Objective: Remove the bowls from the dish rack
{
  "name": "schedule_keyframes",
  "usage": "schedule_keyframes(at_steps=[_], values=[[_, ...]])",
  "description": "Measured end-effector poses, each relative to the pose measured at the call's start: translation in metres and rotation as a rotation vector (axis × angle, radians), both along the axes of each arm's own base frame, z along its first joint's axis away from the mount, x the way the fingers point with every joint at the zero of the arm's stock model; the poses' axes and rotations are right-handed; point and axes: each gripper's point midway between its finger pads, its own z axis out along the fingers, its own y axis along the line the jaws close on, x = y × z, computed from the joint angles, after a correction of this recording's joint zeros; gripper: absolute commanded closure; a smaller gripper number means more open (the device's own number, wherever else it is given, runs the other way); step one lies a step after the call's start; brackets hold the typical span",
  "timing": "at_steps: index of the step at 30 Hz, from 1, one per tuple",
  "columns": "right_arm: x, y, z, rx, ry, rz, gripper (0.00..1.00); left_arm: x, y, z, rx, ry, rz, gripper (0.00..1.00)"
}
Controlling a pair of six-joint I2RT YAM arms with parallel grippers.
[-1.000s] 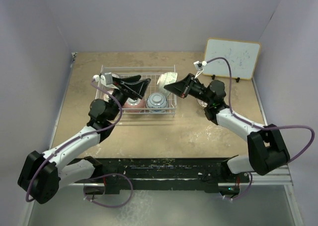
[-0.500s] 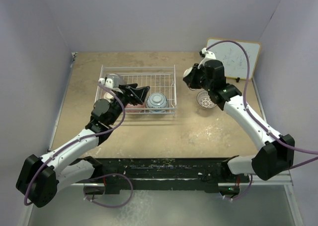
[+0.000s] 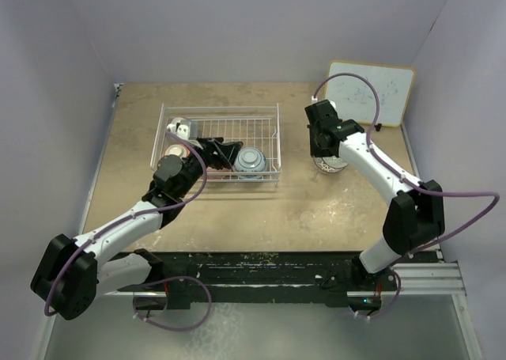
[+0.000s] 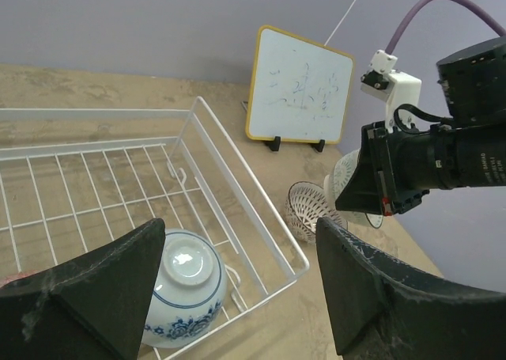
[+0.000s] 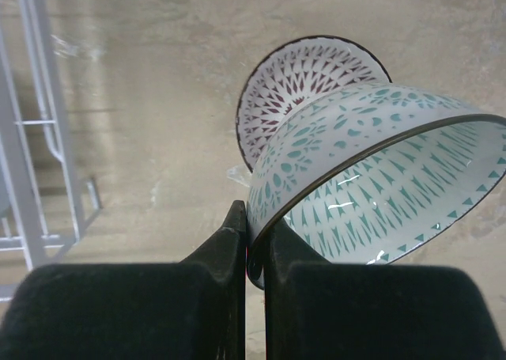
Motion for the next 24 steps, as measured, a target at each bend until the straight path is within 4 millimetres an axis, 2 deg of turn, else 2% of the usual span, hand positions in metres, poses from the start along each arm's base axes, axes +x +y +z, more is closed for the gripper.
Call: schedule_keyframes(at_steps=[6,12,24], values=[[-0.004,-0.013,-0.027,-0.096,0.087,-0.031,1.00,-0.001,-0.001,-0.002,0.003,0.003,-0.006,0.20],[-0.001,-0.015,-0.045,-0.131,0.126,-0.041,1.00,-0.002,0.000,-0.004,0.010,0.007,-0.005,0.20],[0.017,-0.013,-0.046,-0.134,0.059,-0.060,0.99,-0.003,-0.001,-0.005,0.019,0.004,-0.017,0.20]])
